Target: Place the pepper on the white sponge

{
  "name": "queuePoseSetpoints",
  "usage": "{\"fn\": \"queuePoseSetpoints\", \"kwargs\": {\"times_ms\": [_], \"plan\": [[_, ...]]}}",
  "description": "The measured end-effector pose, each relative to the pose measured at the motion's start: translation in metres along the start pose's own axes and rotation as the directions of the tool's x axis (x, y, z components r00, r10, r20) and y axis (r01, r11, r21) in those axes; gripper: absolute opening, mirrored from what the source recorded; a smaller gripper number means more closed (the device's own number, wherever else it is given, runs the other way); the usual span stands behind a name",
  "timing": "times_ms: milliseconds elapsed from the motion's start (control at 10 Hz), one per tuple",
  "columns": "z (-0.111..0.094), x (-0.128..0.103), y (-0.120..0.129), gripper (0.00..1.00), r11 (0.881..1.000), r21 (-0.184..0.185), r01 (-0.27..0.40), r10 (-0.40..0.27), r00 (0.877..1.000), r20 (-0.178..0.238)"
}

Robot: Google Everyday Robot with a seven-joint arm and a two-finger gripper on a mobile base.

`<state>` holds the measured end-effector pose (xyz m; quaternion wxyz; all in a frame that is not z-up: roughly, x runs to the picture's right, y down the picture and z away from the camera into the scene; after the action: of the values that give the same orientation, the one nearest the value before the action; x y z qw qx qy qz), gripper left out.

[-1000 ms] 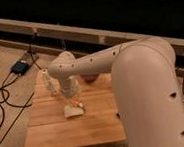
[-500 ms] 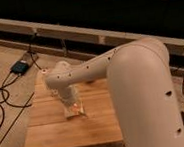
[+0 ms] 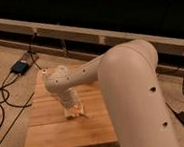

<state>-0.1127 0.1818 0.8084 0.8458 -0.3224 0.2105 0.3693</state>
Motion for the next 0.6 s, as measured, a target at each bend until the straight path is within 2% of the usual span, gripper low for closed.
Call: {"fn": "queuePoseSetpoints", "kwargs": {"times_ms": [600], "plan": [[0.0076,-0.0034,0.004,0.02,0.999,0.04,0.023,-0.023,1.0,0.002]]}}
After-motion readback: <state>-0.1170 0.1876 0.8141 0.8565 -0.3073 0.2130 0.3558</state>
